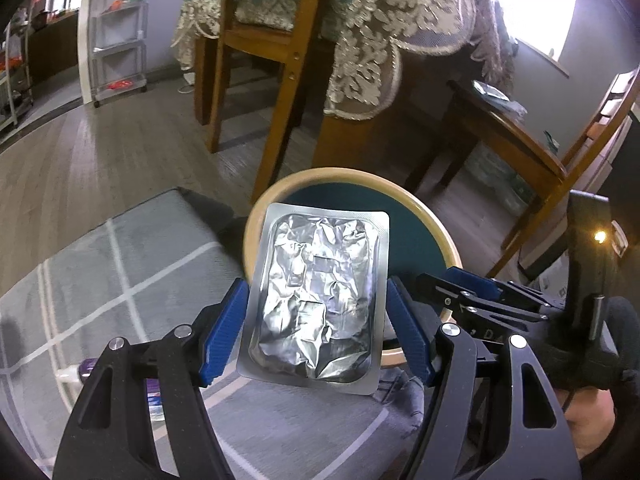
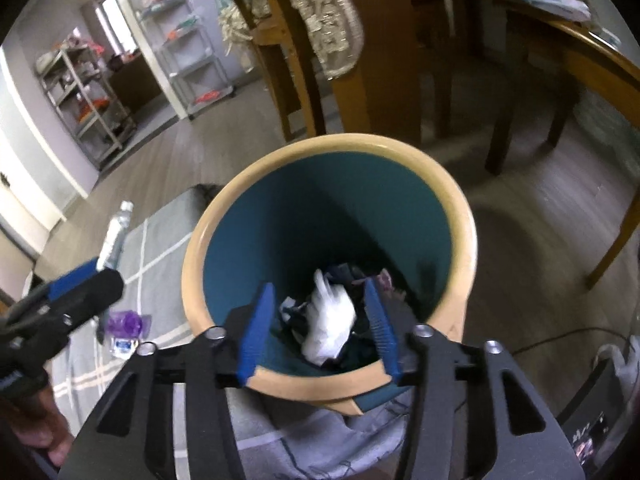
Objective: Collect trash
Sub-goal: 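Open the right tool to drop the tissue while the left tool drops the foil tray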
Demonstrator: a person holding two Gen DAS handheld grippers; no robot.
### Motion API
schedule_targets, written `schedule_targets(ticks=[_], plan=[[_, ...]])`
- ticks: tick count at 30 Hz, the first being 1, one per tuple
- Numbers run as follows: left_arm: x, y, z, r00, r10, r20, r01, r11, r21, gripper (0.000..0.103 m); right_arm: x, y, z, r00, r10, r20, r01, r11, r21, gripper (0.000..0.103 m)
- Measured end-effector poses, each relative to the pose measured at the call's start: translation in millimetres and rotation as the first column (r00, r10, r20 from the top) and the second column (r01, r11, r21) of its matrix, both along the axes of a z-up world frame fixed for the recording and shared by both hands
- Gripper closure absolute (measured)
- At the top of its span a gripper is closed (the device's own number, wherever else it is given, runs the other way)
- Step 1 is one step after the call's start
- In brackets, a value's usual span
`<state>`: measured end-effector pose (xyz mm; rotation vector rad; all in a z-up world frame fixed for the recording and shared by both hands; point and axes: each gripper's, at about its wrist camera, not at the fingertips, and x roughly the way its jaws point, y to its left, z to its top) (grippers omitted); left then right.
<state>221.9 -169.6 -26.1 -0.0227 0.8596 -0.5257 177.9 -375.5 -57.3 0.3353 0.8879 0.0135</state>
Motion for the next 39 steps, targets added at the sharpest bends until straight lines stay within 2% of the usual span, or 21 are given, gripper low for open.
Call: schedule_targets(ticks=[6, 10, 19, 21, 23, 26, 33, 39], plan=[[7.0, -23.2, -11.1, 0.998, -0.053, -0.017, 0.053, 0.999, -0.009, 0.034, -6.2, -17.9, 1.1, 0.998, -0.068, 0.006, 0.067, 0.997, 0.042, 0.044], [11.5, -37.2, -20.3, 0.996, -0.081, -0.03, 0.081, 0.997, 0.009, 0.034, -11.8, -29.5, 7.8, 0.99, -0.131, 0.045, 0.129, 0.99, 0.057, 0.036], [30.8, -55.5, -38.3, 0.994, -0.094, -0.062, 0.097, 0.995, 0.037, 0.033, -13.1, -40.3, 10.7, 0.984, -0.17, 0.06, 0.165, 0.983, 0.082, 0.036], [31.4, -54.6, -38.1, 0.994, -0.093, -0.062, 0.096, 0.995, 0.039, 0.029, -12.9, -40.0, 11.1, 0.984, -0.168, 0.062, 0.163, 0.983, 0.082, 0.036], [29.3, -51.8, -35.5, 0.995, -0.09, -0.045, 0.092, 0.995, 0.043, 0.019, -12.2, -38.8, 11.3, 0.985, -0.163, 0.062, 0.157, 0.984, 0.085, 0.036], [27.0, -43.3, -30.2, 0.996, -0.084, -0.025, 0.085, 0.995, 0.053, 0.014, -11.8, -35.4, 12.0, 0.986, -0.152, 0.061, 0.147, 0.985, 0.089, 0.036], [19.8, -7.3, -21.4, 1.0, -0.017, 0.002, 0.017, 0.999, 0.043, 0.013, -11.8, -17.8, 14.1, 0.993, -0.09, 0.073, 0.085, 0.993, 0.078, 0.034], [8.5, 40.3, -16.9, 0.998, 0.066, 0.009, -0.066, 0.997, 0.042, 0.013, -9.1, 1.6, 12.0, 0.997, -0.023, 0.077, 0.017, 0.997, 0.082, 0.032]])
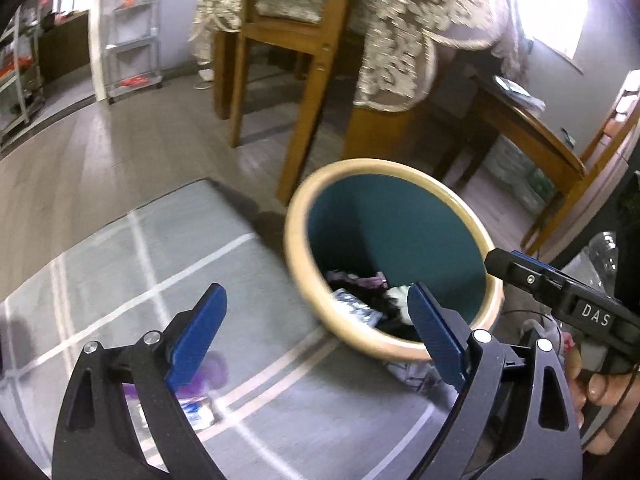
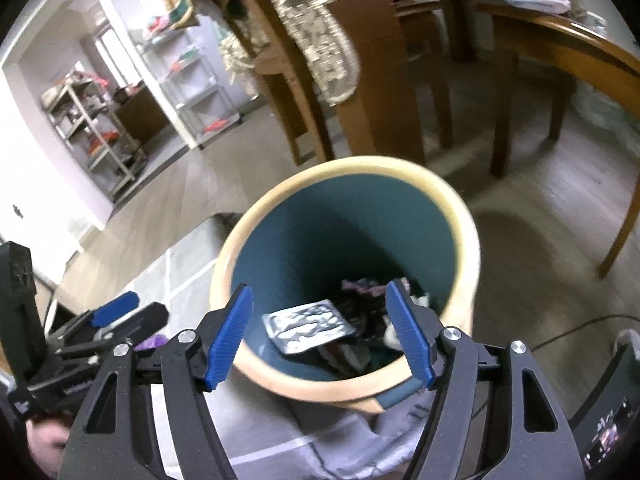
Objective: Collect trash
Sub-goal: 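Open the right tool to drop the tissue while the left tool drops the foil tray, then move the left tool to the Coltalin medicine packet and close on it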
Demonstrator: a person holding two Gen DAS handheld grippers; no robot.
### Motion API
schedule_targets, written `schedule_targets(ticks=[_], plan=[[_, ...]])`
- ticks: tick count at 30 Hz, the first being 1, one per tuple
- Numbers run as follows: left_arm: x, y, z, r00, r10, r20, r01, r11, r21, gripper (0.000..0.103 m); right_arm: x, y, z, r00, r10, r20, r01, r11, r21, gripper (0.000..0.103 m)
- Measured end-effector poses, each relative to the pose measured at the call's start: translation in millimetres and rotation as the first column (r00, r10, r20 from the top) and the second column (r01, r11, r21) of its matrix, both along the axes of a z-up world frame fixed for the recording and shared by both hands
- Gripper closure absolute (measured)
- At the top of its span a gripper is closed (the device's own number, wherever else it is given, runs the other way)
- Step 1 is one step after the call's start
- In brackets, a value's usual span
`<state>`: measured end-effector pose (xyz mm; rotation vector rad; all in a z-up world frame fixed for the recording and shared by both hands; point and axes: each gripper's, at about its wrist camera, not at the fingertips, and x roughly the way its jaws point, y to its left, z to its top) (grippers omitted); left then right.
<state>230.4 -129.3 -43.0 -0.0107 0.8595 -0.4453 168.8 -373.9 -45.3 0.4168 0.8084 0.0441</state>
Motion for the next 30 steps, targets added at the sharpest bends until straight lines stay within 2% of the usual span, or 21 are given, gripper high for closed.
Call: schedule_targets(ticks=[9, 19, 24, 30], plan=[[-13.7, 71.8, -2.2, 0.988, 0.155, -0.021, -0.155, 0.988, 0.003, 0.013, 5.3, 39.1, -0.3, 0.99, 0.14, 0.007, -0.14, 0.99, -0.003, 0.03], [-25.5, 127.7, -26.2, 0.954, 0.282, -0.097, -0.279, 0.959, 0.047, 0.013, 8.4, 94.5, -4.2, 0.947, 0.322, 0.001, -0.321, 0.945, -0.065, 0.03], [-28.0, 133.2, -41.7, 0.948, 0.283, -0.146, -0.278, 0.959, 0.055, 0.014, 9.5, 112.2, -8.6, 0.93, 0.368, -0.015, -0.368, 0.925, -0.092, 0.03], [-26.9, 107.4, -56.7, 0.964, 0.21, -0.162, -0.196, 0.976, 0.099, 0.014, 11.9, 112.4, -12.3, 0.934, 0.356, -0.029, -0.357, 0.93, -0.085, 0.03]])
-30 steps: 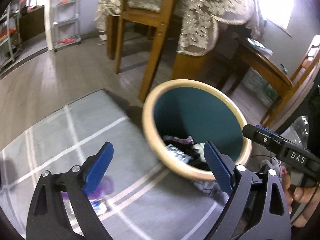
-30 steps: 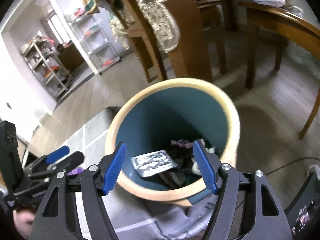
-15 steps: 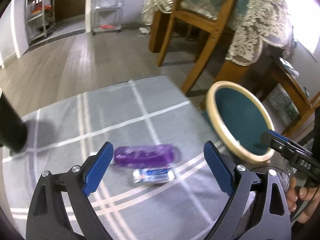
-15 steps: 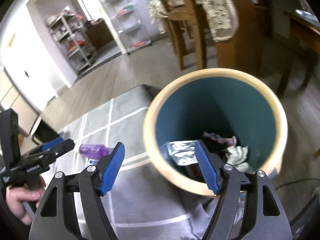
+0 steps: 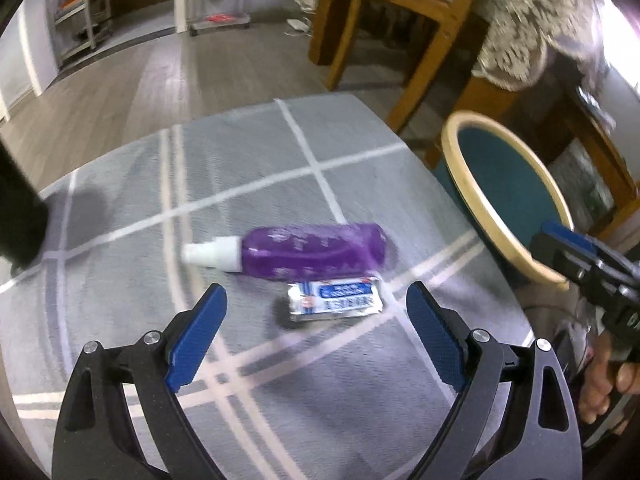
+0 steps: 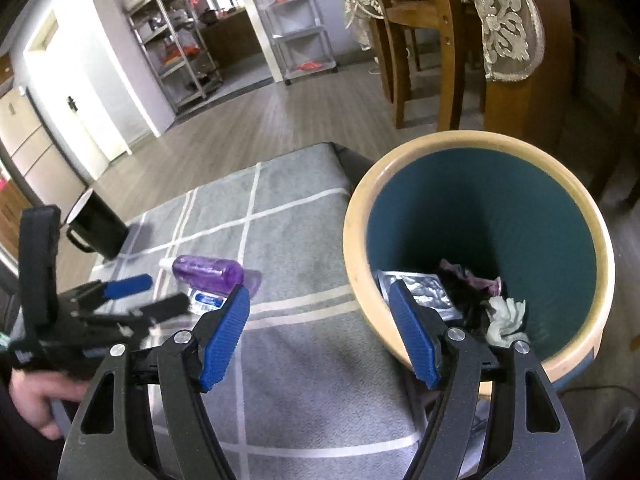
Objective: Collect trash
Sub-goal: 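Move the left tool to the Coltalin medicine packet and close on it, then move the right tool to the purple spray bottle and close on it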
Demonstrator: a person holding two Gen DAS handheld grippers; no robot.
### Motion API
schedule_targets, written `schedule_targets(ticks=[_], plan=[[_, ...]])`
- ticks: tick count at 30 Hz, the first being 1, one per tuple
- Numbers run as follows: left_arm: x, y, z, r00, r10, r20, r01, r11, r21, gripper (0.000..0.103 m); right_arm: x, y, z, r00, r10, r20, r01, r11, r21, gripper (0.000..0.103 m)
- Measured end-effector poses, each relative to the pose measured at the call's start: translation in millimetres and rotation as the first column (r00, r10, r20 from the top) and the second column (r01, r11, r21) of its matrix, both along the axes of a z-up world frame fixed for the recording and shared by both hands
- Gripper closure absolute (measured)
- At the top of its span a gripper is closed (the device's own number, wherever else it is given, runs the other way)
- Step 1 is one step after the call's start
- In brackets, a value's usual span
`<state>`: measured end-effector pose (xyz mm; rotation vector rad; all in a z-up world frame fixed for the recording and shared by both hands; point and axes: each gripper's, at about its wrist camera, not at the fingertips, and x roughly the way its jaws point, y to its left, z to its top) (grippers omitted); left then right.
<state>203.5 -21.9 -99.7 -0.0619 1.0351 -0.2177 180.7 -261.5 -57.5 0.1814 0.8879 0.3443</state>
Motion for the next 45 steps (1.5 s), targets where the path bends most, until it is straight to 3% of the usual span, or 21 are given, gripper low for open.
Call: schedule_targets(ticks=[7, 13, 20, 24, 31, 36, 40, 45], plan=[[10.1, -23.8, -20.0, 0.998, -0.046, -0.035, 0.047, 0.998, 0.045, 0.014, 1.6, -1.3, -3.6, 1.0, -0.004, -0.011, 0.004, 1.0, -0.008, 0.03], [9.9, -29.5, -24.3, 0.996, -0.076, -0.036, 0.079, 0.992, 0.101, 0.043, 4.4, 1.3, -5.3, 1.0, -0.003, -0.017, 0.003, 1.0, -0.008, 0.03], [0.9, -13.2, -17.3, 0.995, -0.06, -0.076, 0.066, 0.994, 0.082, 0.043, 10.1, 20.2, -3.7, 0.998, 0.062, -0.007, -0.063, 0.998, -0.027, 0.03], [-7.1, 11.7, -4.9, 0.997, 0.016, -0.074, -0.012, 0.998, 0.06, 0.043, 17.6, 41.3, -0.4, 0.988, 0.152, 0.004, -0.152, 0.987, -0.046, 0.03], [-17.3, 63.6, 13.3, 0.975, 0.219, -0.029, -0.22, 0.976, -0.013, 0.043, 35.2, 100.9, -7.1, 0.928, 0.373, -0.023, -0.371, 0.911, -0.179, 0.03], [-23.5, 99.1, 18.0, 0.932, 0.362, 0.002, -0.362, 0.932, -0.035, 0.043, 45.6, 134.5, -17.3, 0.882, 0.468, -0.048, -0.465, 0.853, -0.236, 0.03], [-25.0, 112.9, 14.9, 0.913, 0.409, 0.005, -0.408, 0.912, -0.035, 0.043, 47.2, 158.1, -26.9, 0.84, 0.539, -0.061, -0.531, 0.794, -0.296, 0.03], [-19.8, 118.4, 7.8, 0.912, 0.41, -0.012, -0.41, 0.911, -0.036, 0.043, 50.2, 179.0, -36.7, 0.808, 0.584, -0.08, -0.57, 0.74, -0.357, 0.03]])
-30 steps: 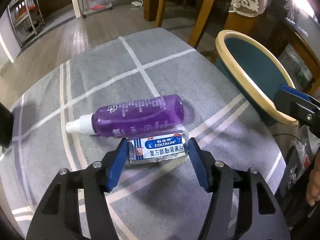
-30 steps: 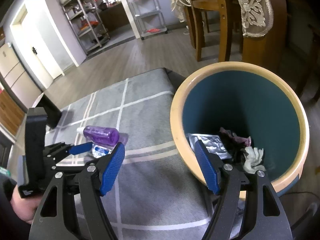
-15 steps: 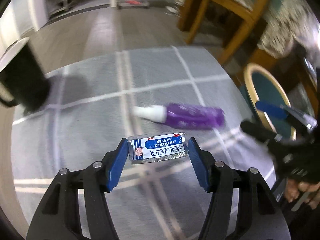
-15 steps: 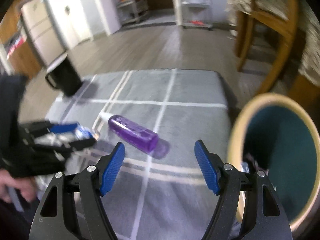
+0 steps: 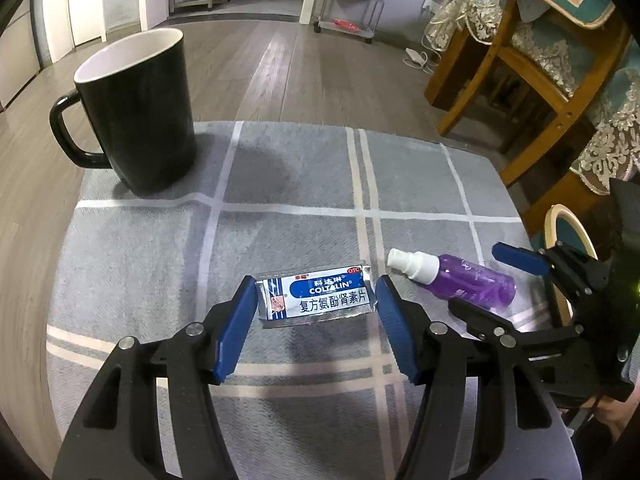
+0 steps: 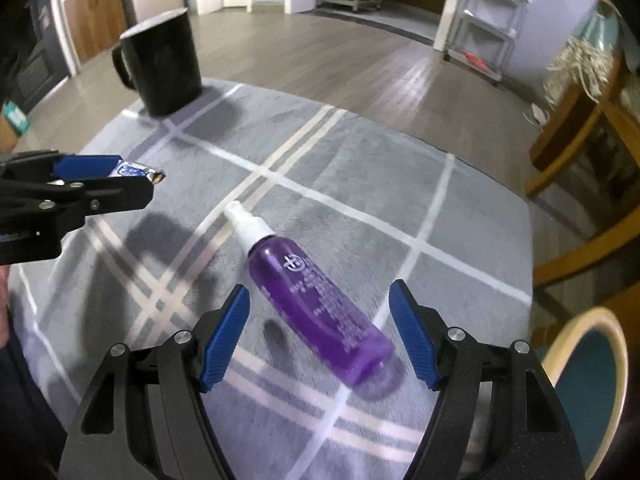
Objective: Collect trash
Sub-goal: 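Move the right tool to the purple spray bottle and close on it, then lift the purple bottle and Coltalin packet and carry both over the bin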
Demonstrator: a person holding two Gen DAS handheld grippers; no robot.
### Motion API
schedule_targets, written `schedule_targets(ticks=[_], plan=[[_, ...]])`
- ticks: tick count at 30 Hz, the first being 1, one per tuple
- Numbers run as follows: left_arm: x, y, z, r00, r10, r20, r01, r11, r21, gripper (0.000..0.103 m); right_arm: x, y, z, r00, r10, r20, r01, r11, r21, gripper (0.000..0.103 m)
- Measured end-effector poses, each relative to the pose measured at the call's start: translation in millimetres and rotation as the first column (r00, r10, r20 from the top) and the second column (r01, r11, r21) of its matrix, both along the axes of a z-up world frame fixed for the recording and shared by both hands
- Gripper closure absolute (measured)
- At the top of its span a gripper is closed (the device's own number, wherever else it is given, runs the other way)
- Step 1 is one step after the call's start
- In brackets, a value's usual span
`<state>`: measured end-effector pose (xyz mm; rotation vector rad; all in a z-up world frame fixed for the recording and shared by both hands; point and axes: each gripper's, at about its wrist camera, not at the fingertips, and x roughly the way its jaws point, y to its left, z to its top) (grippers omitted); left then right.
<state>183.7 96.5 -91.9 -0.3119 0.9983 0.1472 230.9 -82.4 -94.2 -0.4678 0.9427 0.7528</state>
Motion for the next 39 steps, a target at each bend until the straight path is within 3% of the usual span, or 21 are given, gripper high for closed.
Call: schedule_targets(ticks=[4, 6, 9, 15, 24, 39], plan=[[0.1, 3.1, -1.9, 1.0, 0.008, -0.002, -0.008, 1.0, -0.008, 0.043, -1.0, 5.5, -6.2, 1.0, 0.019, -0.018, -0.019, 1.0, -0.018, 0.035], [-0.1, 3.6, -2.1, 1.0, 0.009, -0.001, -0.009, 1.0, -0.013, 0.043, -2.1, 6.9, -9.1, 1.0, 0.017, -0.018, -0.017, 0.999, -0.031, 0.055], [1.2, 1.0, -1.9, 1.0, 0.002, 0.003, -0.001, 1.0, -0.022, 0.043, -4.0, 3.3, -10.5, 0.999, 0.011, -0.049, -0.012, 1.0, -0.018, 0.064], [1.5, -3.1, -0.3, 1.0, -0.012, 0.019, 0.013, 0.999, -0.029, 0.043, -11.4, -6.0, -8.5, 0.996, -0.03, -0.084, 0.033, 0.999, 0.032, 0.068], [4.1, -23.9, 3.1, 0.997, -0.073, 0.039, 0.075, 0.997, -0.035, 0.043, -30.5, -45.0, 8.7, 0.978, -0.167, -0.124, 0.186, 0.969, 0.162, 0.069], [7.0, -77.3, 27.3, 0.972, -0.207, 0.113, 0.211, 0.977, -0.023, 0.043, -58.0, -116.9, 51.3, 0.915, -0.387, -0.111, 0.402, 0.857, 0.322, 0.069]])
